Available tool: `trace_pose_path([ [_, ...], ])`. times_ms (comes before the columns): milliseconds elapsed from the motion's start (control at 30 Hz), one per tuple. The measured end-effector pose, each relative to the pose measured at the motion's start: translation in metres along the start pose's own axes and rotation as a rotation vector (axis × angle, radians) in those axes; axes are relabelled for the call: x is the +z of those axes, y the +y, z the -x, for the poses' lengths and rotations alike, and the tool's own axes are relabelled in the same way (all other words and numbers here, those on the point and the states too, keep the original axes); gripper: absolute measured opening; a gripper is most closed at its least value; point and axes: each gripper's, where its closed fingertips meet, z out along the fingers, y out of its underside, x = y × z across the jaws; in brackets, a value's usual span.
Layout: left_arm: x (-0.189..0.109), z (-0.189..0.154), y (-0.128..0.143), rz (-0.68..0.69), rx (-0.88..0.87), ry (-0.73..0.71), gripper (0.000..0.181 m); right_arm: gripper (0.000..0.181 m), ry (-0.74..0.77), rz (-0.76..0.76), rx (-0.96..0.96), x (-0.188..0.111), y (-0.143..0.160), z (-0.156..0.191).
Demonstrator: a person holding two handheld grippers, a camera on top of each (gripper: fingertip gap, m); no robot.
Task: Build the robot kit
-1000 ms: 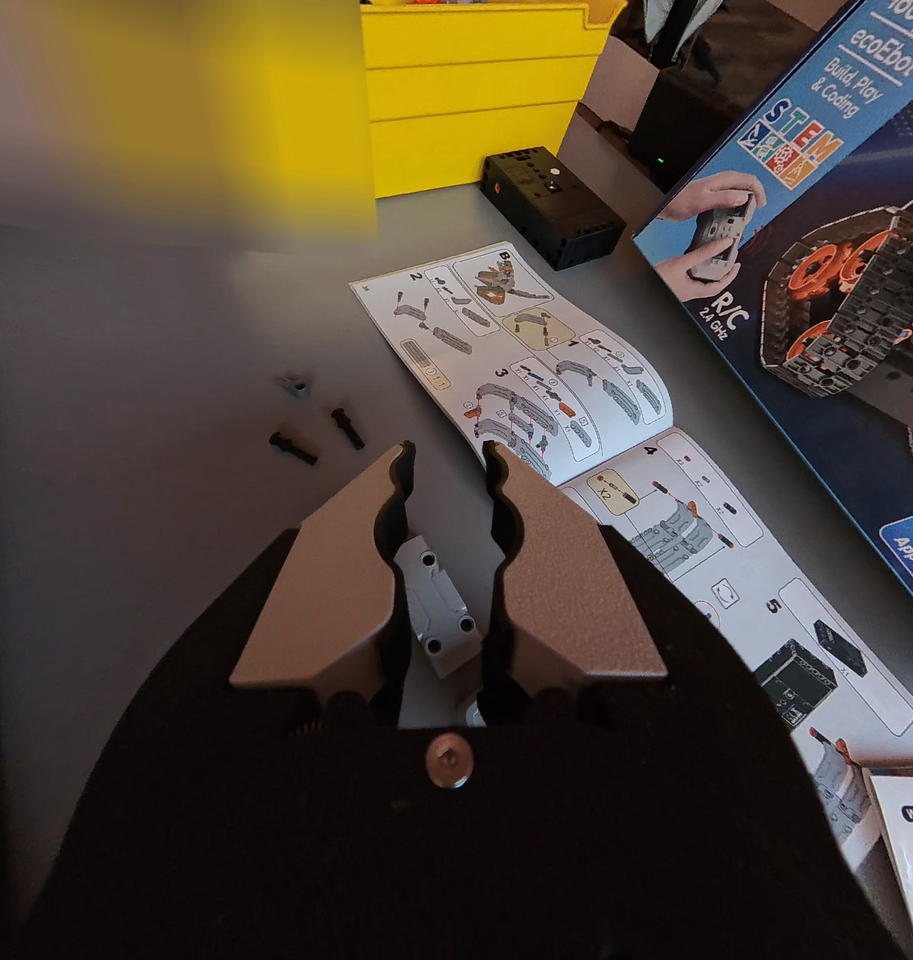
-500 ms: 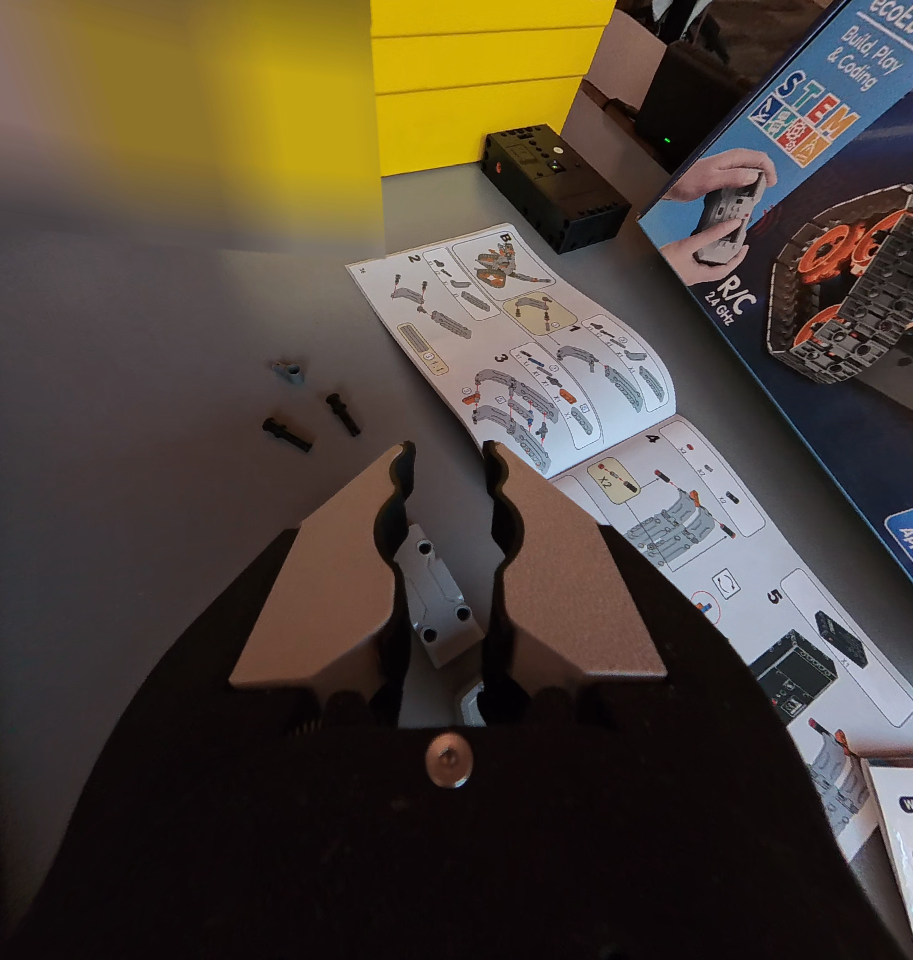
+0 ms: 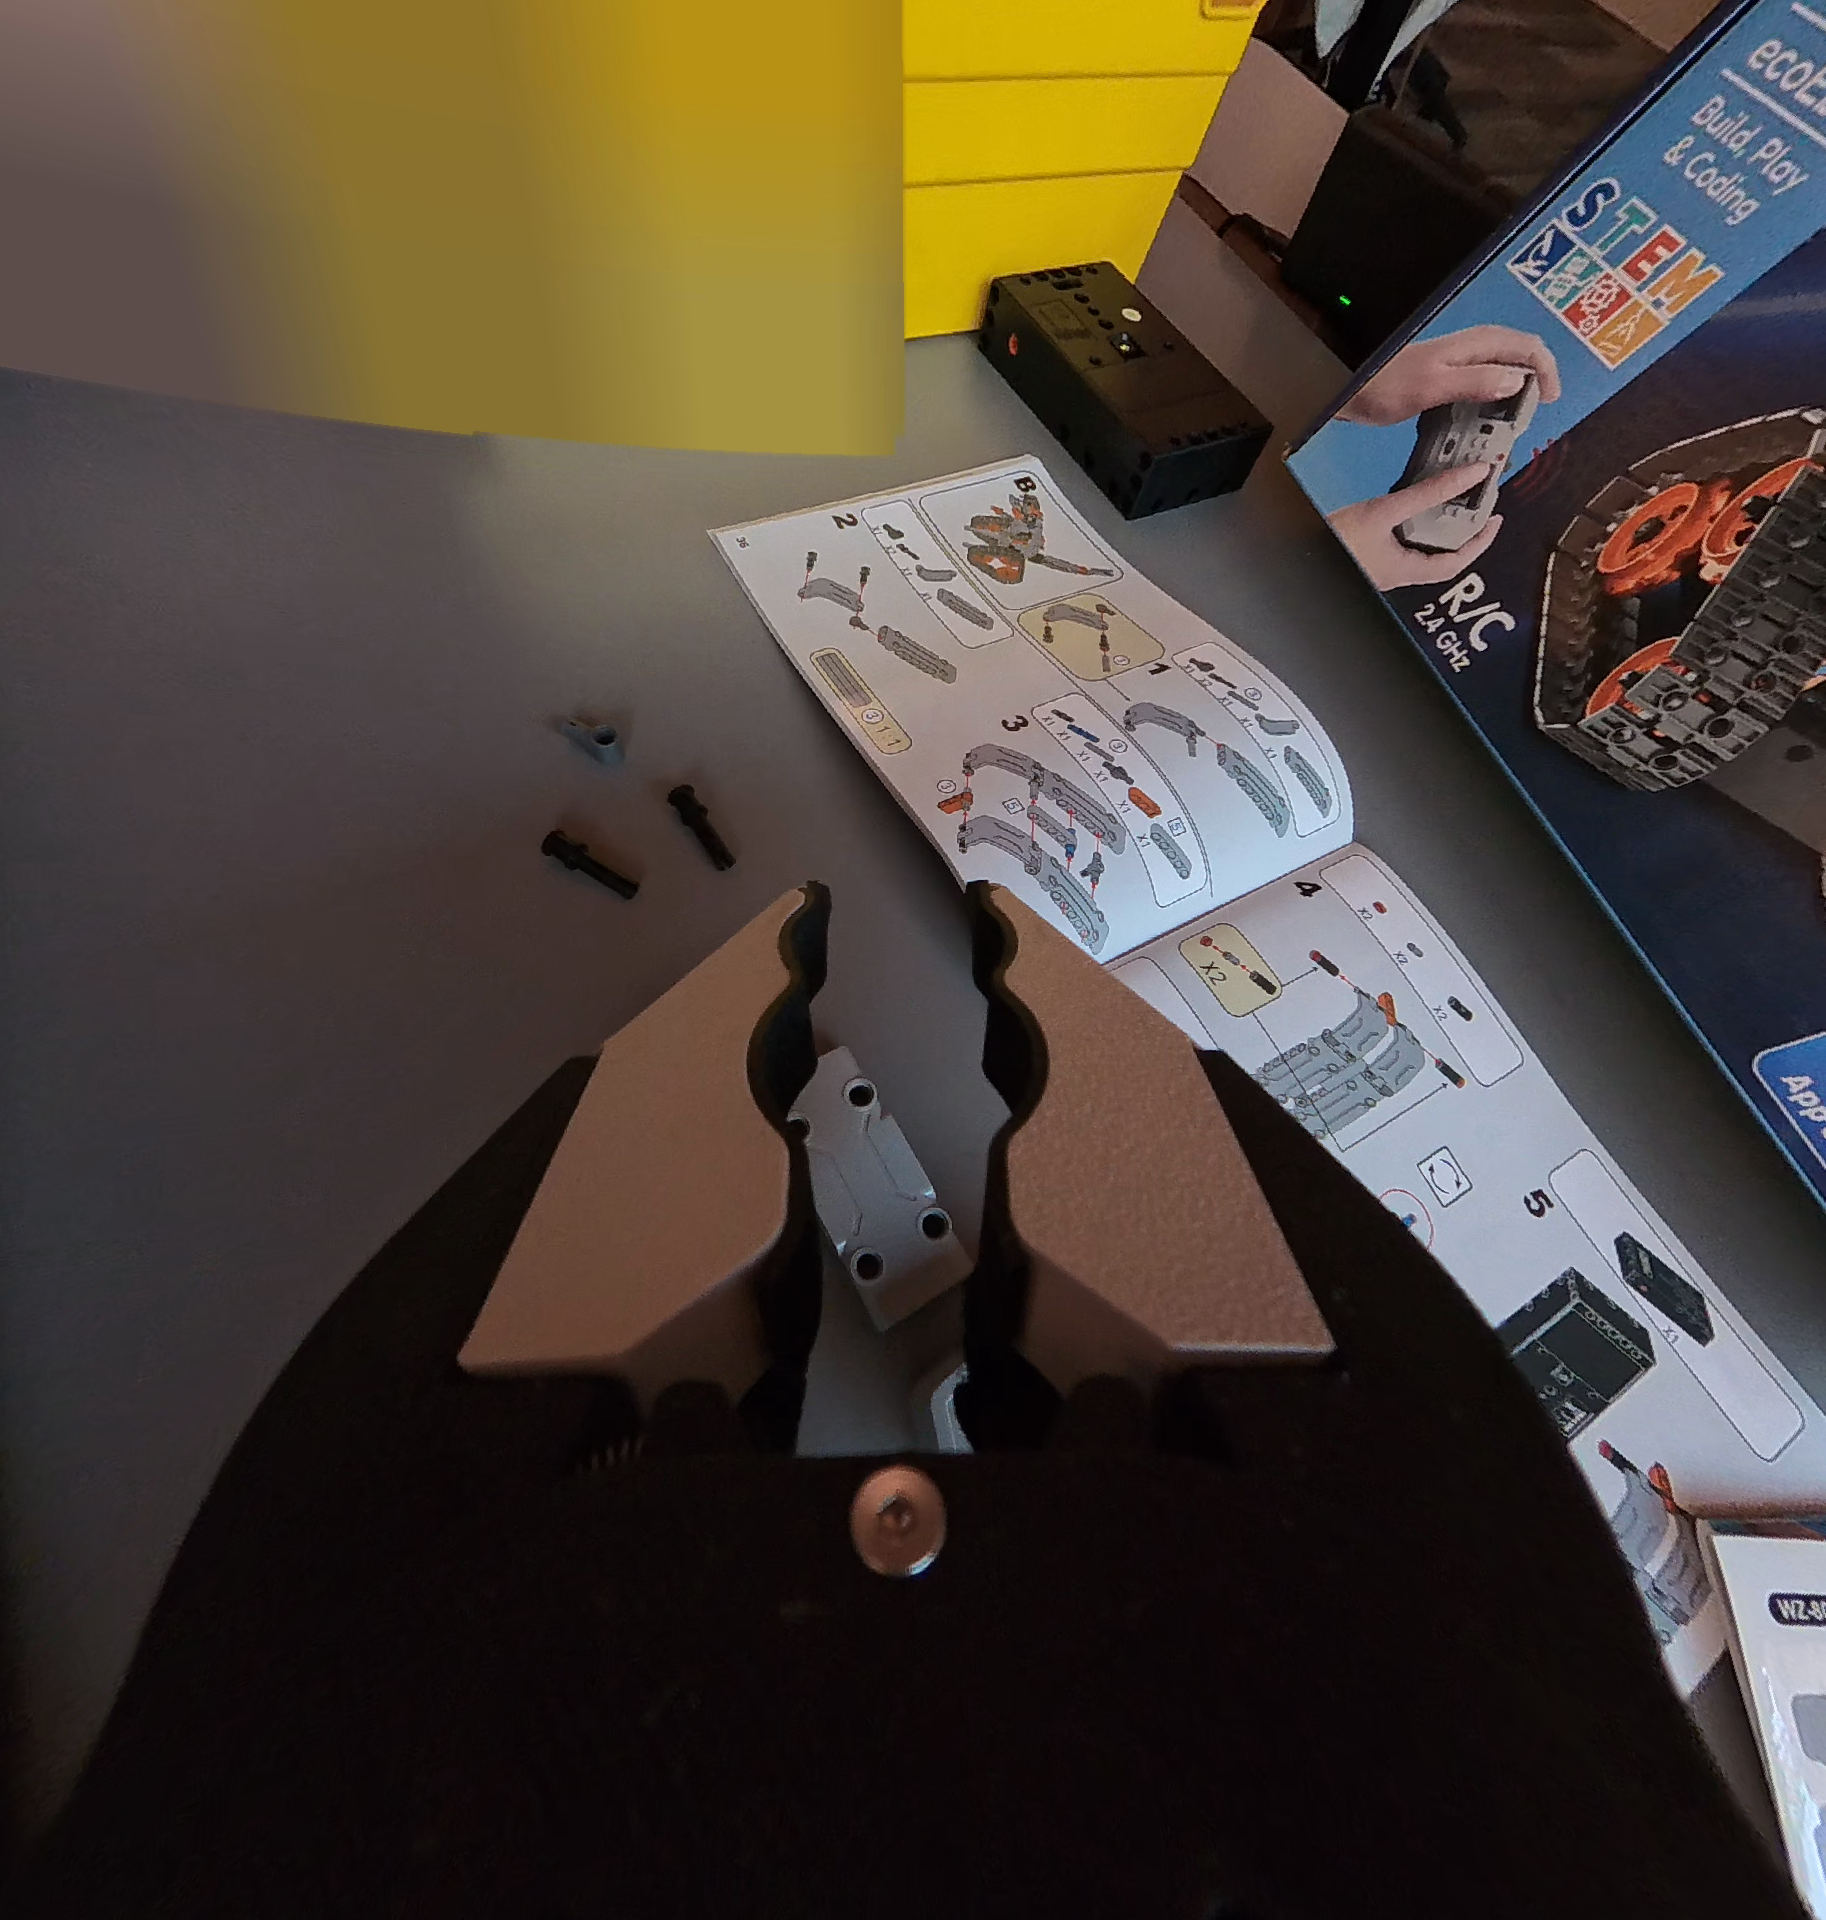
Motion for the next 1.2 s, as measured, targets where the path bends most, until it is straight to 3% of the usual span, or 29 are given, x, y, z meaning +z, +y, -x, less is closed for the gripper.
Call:
trace_pose_path([
  [300,-0.076,0.005,-0.018,-0.385,0.099,-0.318,0.000,0.026,0.015,-0.009,0.009,-0.002,-0.001,-0.005],
  [500,-0.142,-0.014,-0.041,-0.739,0.181,-0.372,0.000,0.026,0.021,-0.008,0.006,-0.003,-0.001,-0.006],
  [600,-0.150,-0.019,-0.045,-0.778,0.212,-0.401,0.000,0.026,0.021,-0.012,0.005,-0.003,-0.002,-0.006],
  [733,-0.142,-0.011,-0.045,-0.726,0.209,-0.428,0.000,0.026,0.022,-0.013,-0.001,-0.004,-0.003,-0.005],
  [933,-0.130,-0.006,-0.044,-0.685,0.168,-0.339,0.000,0.026,0.021,-0.014,-0.011,-0.005,-0.004,-0.004],
  [1067,-0.117,-0.007,-0.041,-0.645,0.054,-0.147,0.000,0.026,0.018,-0.012,-0.016,-0.005,-0.004,-0.003],
  [1200,-0.116,-0.019,-0.048,-0.668,-0.063,0.144,0.000,0.026,0.013,-0.007,-0.015,-0.004,-0.003,-0.002],
])
